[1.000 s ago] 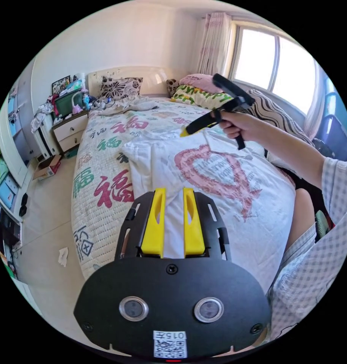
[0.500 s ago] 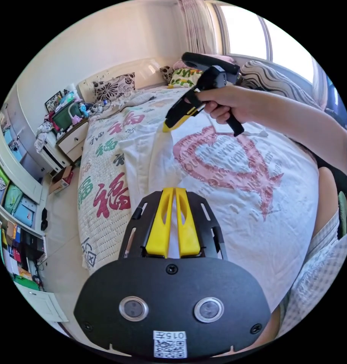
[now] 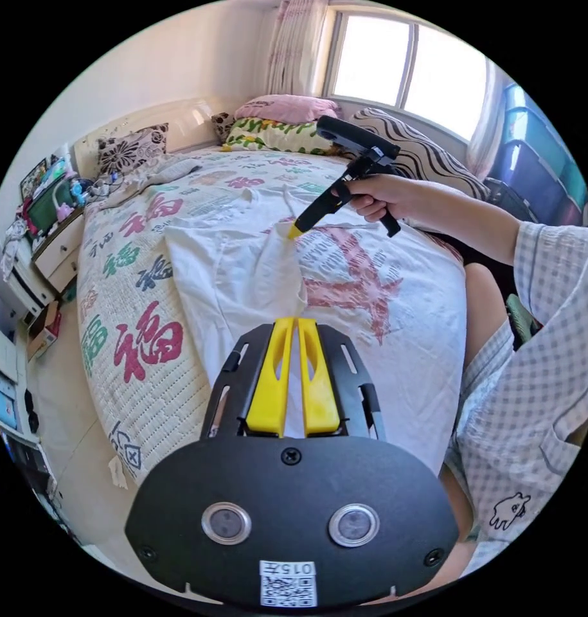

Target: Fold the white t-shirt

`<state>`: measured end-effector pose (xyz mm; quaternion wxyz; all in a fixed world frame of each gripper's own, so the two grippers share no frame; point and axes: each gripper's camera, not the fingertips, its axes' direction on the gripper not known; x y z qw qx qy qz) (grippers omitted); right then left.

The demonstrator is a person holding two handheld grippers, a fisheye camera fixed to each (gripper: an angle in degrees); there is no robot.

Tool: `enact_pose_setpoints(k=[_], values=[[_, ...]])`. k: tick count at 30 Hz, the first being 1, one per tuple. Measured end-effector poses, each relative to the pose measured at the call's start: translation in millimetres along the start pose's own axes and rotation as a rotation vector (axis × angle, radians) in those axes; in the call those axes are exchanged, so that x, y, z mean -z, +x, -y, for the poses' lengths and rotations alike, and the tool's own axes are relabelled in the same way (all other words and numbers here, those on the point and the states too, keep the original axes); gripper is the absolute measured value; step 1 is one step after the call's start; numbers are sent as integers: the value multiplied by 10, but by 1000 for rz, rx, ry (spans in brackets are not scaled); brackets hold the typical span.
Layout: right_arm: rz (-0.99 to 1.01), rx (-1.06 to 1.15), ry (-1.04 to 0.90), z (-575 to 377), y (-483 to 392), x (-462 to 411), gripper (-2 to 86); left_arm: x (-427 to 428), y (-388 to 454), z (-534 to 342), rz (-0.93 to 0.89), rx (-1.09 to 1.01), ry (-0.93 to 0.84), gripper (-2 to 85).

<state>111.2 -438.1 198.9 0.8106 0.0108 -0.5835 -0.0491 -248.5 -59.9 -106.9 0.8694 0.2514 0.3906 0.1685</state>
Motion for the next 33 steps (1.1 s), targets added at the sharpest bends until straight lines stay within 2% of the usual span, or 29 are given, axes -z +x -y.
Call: enact_pose_setpoints(k=[4,9,12,14,17,21,25,30,33], values=[[-27,31,-82,-68,45,68,17,124,-215,-58,-160,19,15,40],[-45,74,39,165,-18,328,58,373,-559,-217,-25,217,150,57],[-81,110,-50,413,-125,162,59,401,-606,-237,26,258,175,69],[-48,132,-133,452,-155,12,42,405,-585,-201,66,238,137,73],[-20,94,-119,391,-102,17,7,402,-556,-176,137,195,38,74],[101,29,-99,302,44,161,1,393,-660,-257,103,267,86,74],[-20,35,-182,390,4,199,25,242,-613,-142,157,204,57,83],[-18,108,19,812,-222,342,75,62,-506,26,175,120,-16,81],[-49,138,-41,1211,-380,26,81,-57,-529,17,199,148,-67,67]])
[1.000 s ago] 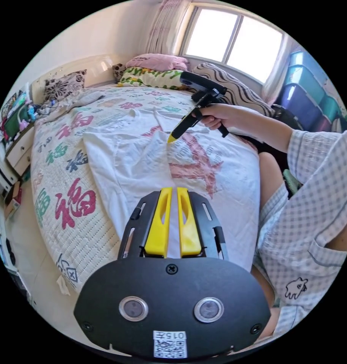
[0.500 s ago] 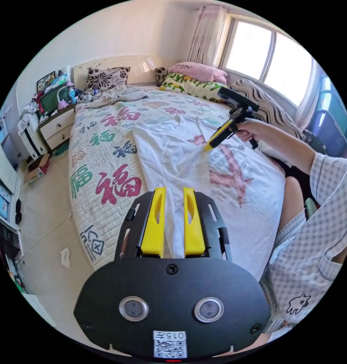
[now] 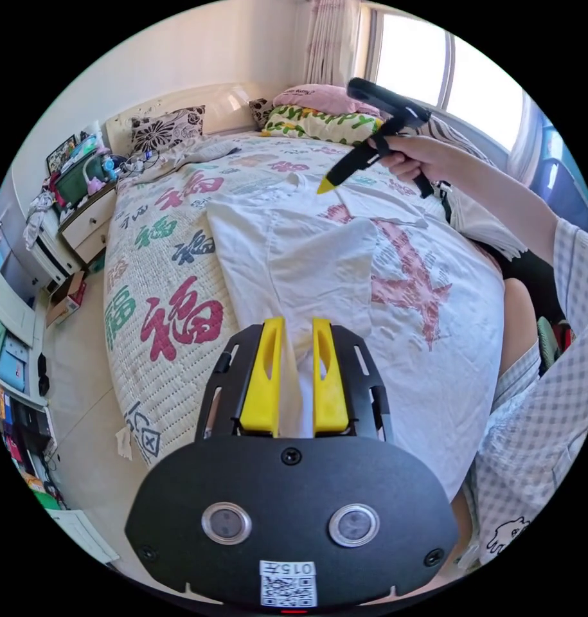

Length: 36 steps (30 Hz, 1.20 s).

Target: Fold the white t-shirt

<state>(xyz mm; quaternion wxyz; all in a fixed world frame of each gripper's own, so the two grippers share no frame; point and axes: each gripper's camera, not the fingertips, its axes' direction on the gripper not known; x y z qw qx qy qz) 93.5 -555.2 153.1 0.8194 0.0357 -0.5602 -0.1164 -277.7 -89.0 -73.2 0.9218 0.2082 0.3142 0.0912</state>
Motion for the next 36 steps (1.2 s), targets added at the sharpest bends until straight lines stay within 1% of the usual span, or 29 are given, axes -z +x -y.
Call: enact_pose_setpoints(k=[2,3,4,7,12,18,24,29,33,35,36], values=[[14,5,-92,215,-47,-241,80,2,5,3,21,2,-2,52],[-16,-3,-126,316,-76,-341,77,6,-6,3,37,12,-4,35],[-51,13,-133,380,-116,-363,61,8,-33,-2,39,25,-5,21],[-67,41,-128,472,-176,-303,22,37,-154,-23,1,66,5,0],[-88,81,-148,601,-303,-252,-4,159,-402,-120,-51,169,71,-6],[-155,105,-165,702,-520,-241,-8,347,-652,-246,-76,235,131,-8],[-182,99,-179,784,-626,-199,-7,358,-652,-233,-82,200,127,-7],[-179,67,-188,898,-581,-278,2,366,-691,-243,-99,203,133,-7],[-8,93,-95,984,-580,-169,8,401,-739,-263,-107,219,146,-6],[-27,76,-137,1063,-565,-209,14,402,-754,-263,-100,222,143,-6],[-85,61,-180,1112,-559,-260,17,398,-766,-266,-104,224,142,-6]])
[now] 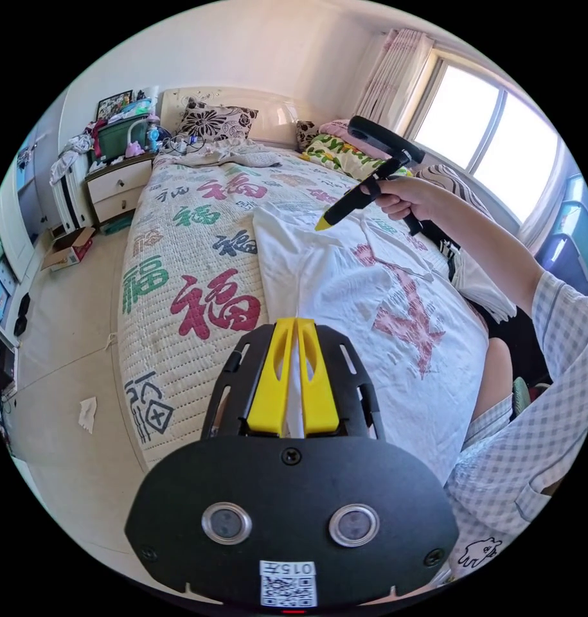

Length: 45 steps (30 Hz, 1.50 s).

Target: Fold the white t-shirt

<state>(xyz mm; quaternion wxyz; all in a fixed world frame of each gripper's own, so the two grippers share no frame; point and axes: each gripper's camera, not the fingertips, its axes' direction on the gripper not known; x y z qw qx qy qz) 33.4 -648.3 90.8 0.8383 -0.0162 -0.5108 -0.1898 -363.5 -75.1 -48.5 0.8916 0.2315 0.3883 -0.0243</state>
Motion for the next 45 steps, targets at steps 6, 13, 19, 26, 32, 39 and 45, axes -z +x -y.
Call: enact_pose_setpoints(k=[6,13,19,26,32,39,45], values=[[6,27,-70,133,-29,-100,2,-46,-52,21,-19,11,-30,-7],[21,-11,86,297,19,280,-2,97,-140,15,62,47,31,-8],[-3,4,-85,231,15,137,72,32,-184,41,-18,39,2,-7],[-18,7,-155,-3,78,-5,47,-49,-81,80,-9,10,-23,-6],[36,27,74,-72,112,436,-3,34,-76,72,56,40,15,-7],[77,27,125,153,116,402,1,-36,-112,80,153,87,7,-4],[-1,29,207,-134,104,494,62,31,0,104,244,76,30,38]])
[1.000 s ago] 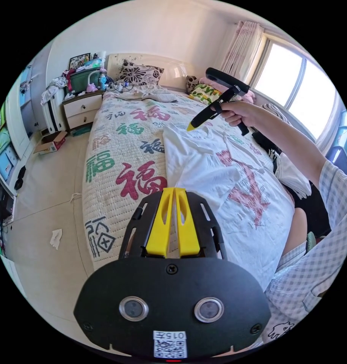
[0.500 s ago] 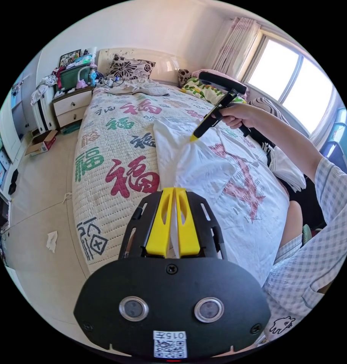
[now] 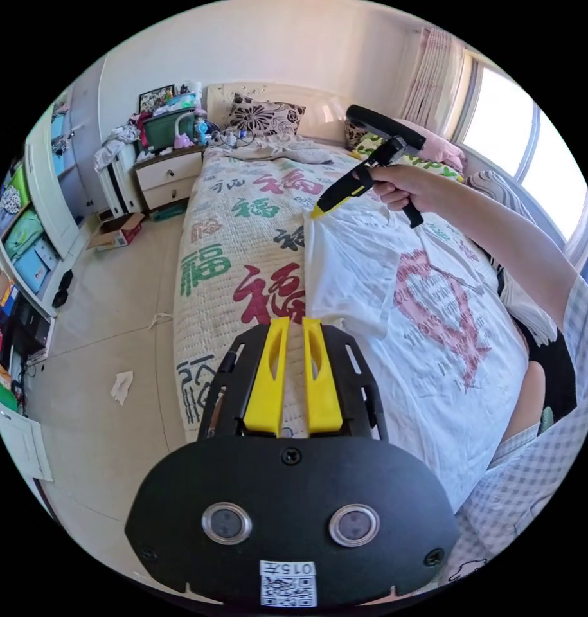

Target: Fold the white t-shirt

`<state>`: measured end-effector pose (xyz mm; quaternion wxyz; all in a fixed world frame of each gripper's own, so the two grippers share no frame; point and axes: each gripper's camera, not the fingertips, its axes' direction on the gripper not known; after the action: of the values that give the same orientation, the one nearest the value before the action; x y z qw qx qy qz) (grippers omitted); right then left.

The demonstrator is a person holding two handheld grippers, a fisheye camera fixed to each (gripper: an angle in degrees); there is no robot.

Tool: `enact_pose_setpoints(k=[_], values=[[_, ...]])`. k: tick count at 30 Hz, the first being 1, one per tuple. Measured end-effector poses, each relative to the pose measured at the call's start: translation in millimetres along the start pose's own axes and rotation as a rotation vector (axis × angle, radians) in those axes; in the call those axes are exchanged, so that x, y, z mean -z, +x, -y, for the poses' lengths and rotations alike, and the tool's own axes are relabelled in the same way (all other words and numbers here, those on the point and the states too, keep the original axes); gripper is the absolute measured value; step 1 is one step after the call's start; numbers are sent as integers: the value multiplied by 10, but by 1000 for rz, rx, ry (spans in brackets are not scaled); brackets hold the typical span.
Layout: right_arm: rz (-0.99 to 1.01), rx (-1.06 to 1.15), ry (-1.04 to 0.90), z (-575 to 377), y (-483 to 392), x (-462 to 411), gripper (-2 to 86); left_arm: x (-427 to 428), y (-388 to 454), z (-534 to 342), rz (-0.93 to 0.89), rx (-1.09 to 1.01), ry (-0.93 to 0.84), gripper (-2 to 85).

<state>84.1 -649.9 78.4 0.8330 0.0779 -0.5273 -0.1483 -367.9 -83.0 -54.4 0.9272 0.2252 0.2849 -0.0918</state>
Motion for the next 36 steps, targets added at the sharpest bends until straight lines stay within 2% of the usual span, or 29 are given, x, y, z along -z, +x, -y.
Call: enact_pose_setpoints(k=[3,5,9,11,17,20,22,25,32,34,36], values=[[15,18,95,-332,23,339,57,157,166,28,-58,-92,88,47],[68,44,66,-544,46,409,56,126,287,53,-133,-137,100,48],[84,35,-92,-1055,148,256,52,-290,579,102,-107,-224,-93,50],[58,6,-90,-1314,212,291,54,-379,664,113,-74,-249,-141,51],[-54,-157,142,-2377,845,1060,57,121,515,174,-43,-222,34,51],[-41,-290,249,-2833,1314,1338,63,236,246,487,-138,-136,141,64],[33,-364,286,-3033,1619,1395,75,35,164,993,-138,-107,111,86],[25,-382,287,-3079,1809,1350,85,-508,208,1617,-190,-118,4,109],[-2,-379,197,-2880,2090,1028,117,-1548,338,2299,-209,-72,-140,127],[-29,-372,130,-2869,2141,914,92,-1887,441,2327,-150,-117,-284,121],[-75,-323,99,-2911,2124,915,42,-1939,490,2327,-112,-156,-288,97]])
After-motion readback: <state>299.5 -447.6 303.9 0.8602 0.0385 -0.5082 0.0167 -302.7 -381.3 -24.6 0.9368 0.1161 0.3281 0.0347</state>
